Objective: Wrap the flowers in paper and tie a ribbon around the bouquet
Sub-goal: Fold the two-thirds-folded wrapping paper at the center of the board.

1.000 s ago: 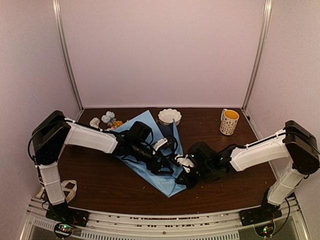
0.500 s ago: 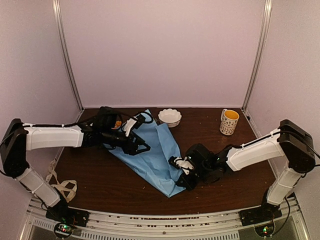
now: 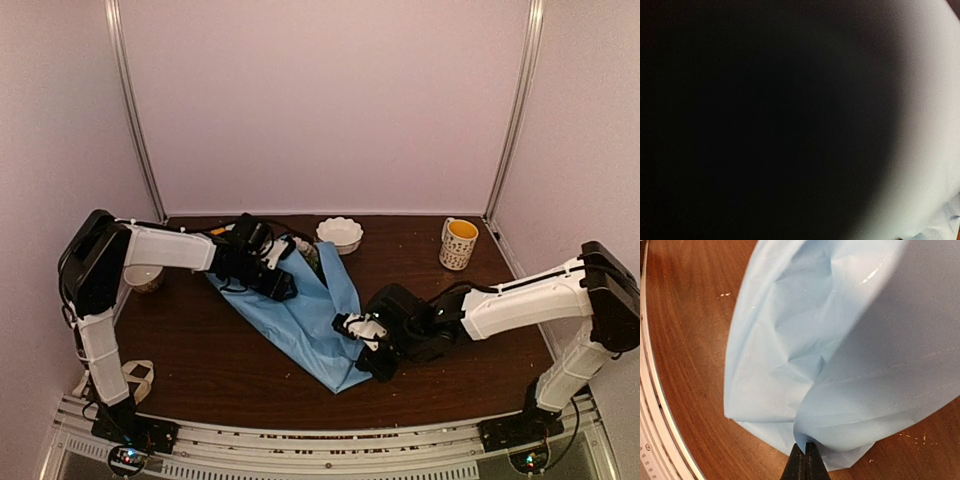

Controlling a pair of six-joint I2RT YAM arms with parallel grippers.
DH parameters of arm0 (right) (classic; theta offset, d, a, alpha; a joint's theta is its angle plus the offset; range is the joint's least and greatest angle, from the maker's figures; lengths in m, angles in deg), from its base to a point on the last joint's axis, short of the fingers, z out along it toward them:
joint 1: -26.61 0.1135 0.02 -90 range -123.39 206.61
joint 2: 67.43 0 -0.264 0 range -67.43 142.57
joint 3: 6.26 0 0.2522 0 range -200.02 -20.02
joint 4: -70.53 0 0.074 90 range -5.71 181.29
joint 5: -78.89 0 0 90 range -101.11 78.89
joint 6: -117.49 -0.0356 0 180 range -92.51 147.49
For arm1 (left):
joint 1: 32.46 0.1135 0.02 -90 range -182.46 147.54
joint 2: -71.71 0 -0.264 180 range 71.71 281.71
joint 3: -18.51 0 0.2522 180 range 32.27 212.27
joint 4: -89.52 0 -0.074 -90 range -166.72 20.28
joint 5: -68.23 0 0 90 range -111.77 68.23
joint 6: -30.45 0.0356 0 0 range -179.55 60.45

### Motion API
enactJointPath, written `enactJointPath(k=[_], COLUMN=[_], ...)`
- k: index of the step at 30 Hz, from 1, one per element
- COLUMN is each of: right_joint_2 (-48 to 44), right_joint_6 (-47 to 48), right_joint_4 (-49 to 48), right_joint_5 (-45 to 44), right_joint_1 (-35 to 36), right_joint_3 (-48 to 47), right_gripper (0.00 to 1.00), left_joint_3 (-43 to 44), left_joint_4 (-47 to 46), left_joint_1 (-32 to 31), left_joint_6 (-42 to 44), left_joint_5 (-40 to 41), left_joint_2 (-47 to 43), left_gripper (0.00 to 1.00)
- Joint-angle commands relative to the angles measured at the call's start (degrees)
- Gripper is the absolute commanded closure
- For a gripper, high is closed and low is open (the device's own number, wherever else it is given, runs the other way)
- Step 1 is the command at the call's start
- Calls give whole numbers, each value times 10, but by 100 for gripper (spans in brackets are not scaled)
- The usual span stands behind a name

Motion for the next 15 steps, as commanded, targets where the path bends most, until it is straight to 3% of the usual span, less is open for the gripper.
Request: enactJointPath(k=[1,6,15], right_joint_2=[-46,-25,99], right_joint_6=[47,93,151], right_joint_4=[47,52,80], right_joint_5=[-50,-70,-69], right_joint_1=[31,82,121], right_joint_3=[-30,-70,-139], right_gripper=[100,100,100], left_joint_3=[43,36,44], left_joint_4=[57,35,4], left_joint_1=[0,0,1], left_joint_6=[-2,-24,-6], left_joint_5=[18,-9,-48], left_joint_2=[59,85,63], left_gripper=[35,35,29])
